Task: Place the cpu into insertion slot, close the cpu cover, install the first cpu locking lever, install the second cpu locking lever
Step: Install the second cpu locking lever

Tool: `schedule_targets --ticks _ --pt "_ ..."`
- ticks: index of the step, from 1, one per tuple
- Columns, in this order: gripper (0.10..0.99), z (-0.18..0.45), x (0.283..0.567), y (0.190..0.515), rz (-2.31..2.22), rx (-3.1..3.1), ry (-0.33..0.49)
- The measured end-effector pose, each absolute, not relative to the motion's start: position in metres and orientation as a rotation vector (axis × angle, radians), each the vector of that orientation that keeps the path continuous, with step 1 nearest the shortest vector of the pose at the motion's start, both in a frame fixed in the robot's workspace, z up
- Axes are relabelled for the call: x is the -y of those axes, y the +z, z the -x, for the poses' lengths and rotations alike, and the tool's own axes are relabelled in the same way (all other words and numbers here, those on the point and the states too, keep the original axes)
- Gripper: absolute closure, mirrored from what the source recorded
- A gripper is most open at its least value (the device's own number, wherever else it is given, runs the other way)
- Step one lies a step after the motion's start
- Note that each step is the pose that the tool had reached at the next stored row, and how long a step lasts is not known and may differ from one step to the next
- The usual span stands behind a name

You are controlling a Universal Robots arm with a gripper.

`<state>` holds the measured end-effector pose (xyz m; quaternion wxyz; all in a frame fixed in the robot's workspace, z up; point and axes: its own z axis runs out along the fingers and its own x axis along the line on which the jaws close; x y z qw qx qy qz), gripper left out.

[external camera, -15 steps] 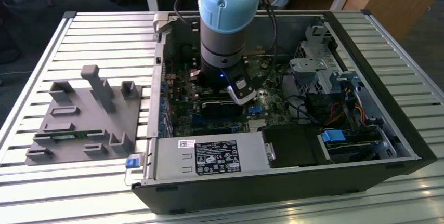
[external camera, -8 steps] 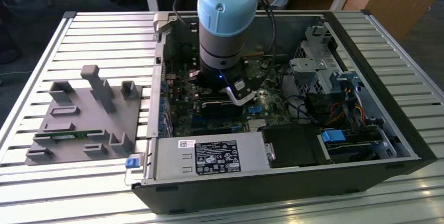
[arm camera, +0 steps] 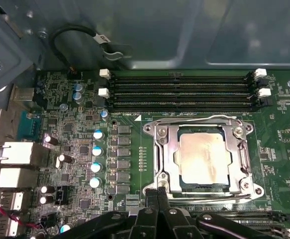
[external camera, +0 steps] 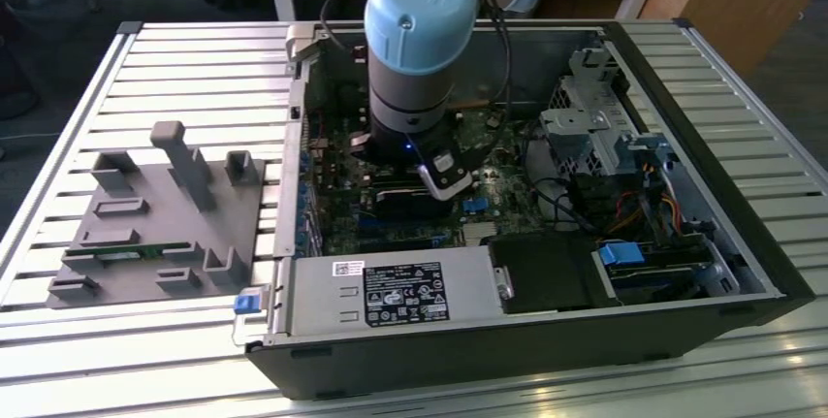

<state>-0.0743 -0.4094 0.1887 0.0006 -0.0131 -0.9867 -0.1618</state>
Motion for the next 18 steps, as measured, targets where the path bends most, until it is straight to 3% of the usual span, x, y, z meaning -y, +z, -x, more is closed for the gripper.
schedule_targets --ticks 18 --pt "0.980 0.0802 0.4078 0.1861 0.041 3.095 -0.533"
